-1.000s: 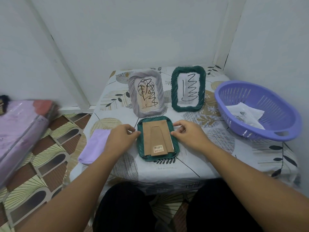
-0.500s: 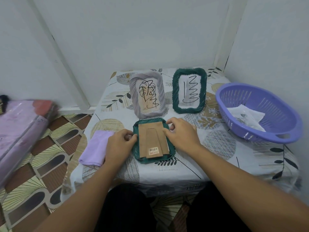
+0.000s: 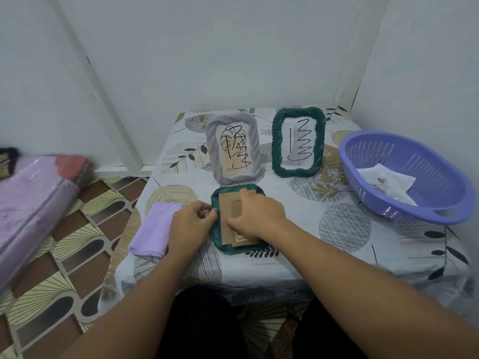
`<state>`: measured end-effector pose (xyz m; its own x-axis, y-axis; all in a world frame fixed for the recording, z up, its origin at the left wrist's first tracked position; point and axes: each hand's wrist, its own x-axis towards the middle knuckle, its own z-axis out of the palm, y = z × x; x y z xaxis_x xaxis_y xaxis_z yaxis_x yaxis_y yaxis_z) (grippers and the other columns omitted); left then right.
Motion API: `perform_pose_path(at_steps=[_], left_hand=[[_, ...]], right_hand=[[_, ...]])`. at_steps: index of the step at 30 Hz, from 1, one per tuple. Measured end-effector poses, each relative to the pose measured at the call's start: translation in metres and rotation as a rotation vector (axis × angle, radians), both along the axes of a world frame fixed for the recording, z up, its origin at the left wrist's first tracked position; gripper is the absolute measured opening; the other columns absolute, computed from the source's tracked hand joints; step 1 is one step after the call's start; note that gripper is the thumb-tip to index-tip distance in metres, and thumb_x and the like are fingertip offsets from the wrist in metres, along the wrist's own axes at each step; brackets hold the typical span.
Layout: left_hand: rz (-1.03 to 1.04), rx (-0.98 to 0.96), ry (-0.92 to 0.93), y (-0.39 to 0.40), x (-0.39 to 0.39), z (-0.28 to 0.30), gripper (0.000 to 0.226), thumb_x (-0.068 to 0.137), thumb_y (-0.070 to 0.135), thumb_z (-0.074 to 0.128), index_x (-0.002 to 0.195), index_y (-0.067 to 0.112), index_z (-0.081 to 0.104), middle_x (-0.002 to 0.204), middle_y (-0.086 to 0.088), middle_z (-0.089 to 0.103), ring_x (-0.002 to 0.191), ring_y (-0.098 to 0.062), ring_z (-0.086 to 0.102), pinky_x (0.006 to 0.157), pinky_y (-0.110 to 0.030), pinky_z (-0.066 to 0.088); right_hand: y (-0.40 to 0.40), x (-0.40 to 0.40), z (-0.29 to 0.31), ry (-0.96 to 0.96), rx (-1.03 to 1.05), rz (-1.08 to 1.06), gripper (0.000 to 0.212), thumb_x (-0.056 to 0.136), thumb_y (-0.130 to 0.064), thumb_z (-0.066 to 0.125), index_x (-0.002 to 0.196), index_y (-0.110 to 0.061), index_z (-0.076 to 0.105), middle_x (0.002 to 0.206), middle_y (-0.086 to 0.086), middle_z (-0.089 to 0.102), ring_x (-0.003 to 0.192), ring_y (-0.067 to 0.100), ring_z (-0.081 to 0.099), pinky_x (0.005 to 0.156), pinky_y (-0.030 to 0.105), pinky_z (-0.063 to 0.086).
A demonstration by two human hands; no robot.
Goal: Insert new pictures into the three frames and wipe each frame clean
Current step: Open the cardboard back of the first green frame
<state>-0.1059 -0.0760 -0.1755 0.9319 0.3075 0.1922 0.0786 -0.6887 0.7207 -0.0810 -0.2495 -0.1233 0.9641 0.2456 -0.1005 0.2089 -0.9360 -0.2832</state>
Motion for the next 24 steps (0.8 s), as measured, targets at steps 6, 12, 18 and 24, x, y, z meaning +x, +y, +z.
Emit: perform_pose_path(at_steps=[6, 12, 18, 24], left_hand=[[0.0, -0.011, 0.008, 0.001, 0.0009, -0.001, 0.014, 0.087, 0.038, 0.073, 0.092, 0.026, 0.076, 0.073, 0.01, 0.071, 0.075, -0.004, 0.065, 0.071, -0.031, 0.055], [-0.001, -0.013, 0.015, 0.0007, 0.0005, 0.0, 0.015, 0.086, 0.038, 0.072, 0.092, 0.025, 0.077, 0.073, 0.01, 0.071, 0.075, -0.004, 0.065, 0.074, -0.034, 0.057], [0.001, -0.024, 0.018, 0.0011, 0.0006, -0.0003, 0.015, 0.085, 0.039, 0.073, 0.091, 0.025, 0.077, 0.073, 0.01, 0.071, 0.076, -0.006, 0.066, 0.076, -0.035, 0.057], [0.004, -0.021, 0.021, 0.0009, 0.001, -0.0002, 0.016, 0.085, 0.04, 0.073, 0.092, 0.025, 0.077, 0.074, 0.011, 0.071, 0.077, -0.005, 0.066, 0.075, -0.033, 0.056]], right_hand=[[0.0011, -0.0056, 0.002, -0.058, 0.102, -0.066, 0.055, 0.077, -0.062, 0.061, 0.114, -0.022, 0.055, 0.106, 0.003, 0.063, 0.097, 0.031, 0.064, 0.072, 0.035, 0.043], [-0.0007, -0.005, -0.0013, -0.057, 0.131, -0.074, 0.055, 0.073, -0.062, 0.06, 0.115, -0.026, 0.06, 0.103, 0.001, 0.064, 0.09, 0.028, 0.06, 0.071, 0.034, 0.044], [0.0018, -0.0021, -0.0013, -0.02, 0.111, -0.057, 0.049, 0.074, -0.06, 0.063, 0.111, -0.027, 0.062, 0.105, 0.0, 0.063, 0.097, 0.027, 0.062, 0.071, 0.032, 0.042], [0.0002, -0.0037, -0.0044, -0.05, 0.14, -0.067, 0.049, 0.073, -0.061, 0.061, 0.107, -0.026, 0.062, 0.101, 0.001, 0.064, 0.093, 0.028, 0.063, 0.074, 0.035, 0.051]])
